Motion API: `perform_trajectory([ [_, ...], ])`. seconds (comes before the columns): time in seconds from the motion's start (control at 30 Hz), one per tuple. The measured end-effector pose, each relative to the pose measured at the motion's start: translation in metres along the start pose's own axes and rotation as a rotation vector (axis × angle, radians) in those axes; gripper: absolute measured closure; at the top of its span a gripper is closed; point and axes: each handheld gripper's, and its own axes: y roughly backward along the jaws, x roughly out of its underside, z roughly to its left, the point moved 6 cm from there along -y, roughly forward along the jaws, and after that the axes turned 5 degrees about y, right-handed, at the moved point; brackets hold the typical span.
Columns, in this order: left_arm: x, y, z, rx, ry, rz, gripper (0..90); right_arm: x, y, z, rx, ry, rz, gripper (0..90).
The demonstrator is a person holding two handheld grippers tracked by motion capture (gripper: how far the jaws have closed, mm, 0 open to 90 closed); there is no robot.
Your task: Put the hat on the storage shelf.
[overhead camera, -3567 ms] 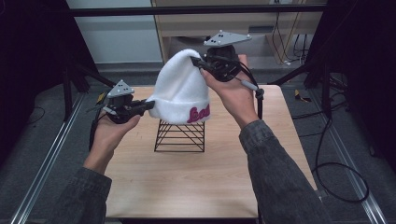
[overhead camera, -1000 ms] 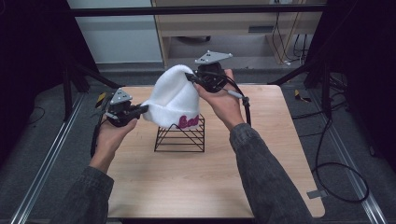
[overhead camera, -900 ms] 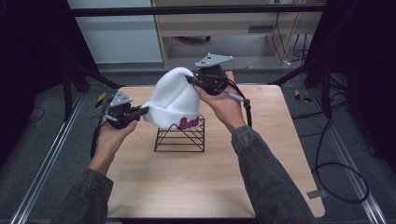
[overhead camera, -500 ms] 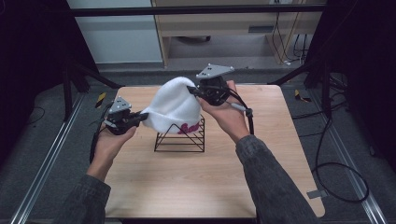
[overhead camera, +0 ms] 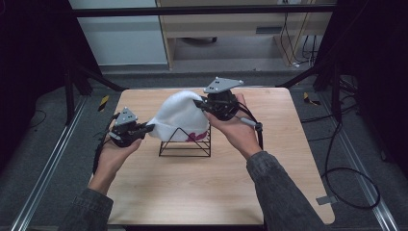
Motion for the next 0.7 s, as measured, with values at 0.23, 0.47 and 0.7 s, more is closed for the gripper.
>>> perform_trajectory([
  [0.23,0.008,-0.005,-0.001,0.01,-0.006,0.017,82.7,0.0,-0.004,0.002,-0.015,0.0,0.006,82.0],
  [0.47,0.019,-0.008,0.002,0.011,0.011,0.033,82.6,-0.001,-0.009,0.01,-0.033,0.003,0.021,81.6],
  [0.7,0.033,-0.018,0.004,0.015,0.01,0.071,82.5,0.005,-0.022,0.018,-0.056,0.003,0.06,81.3],
])
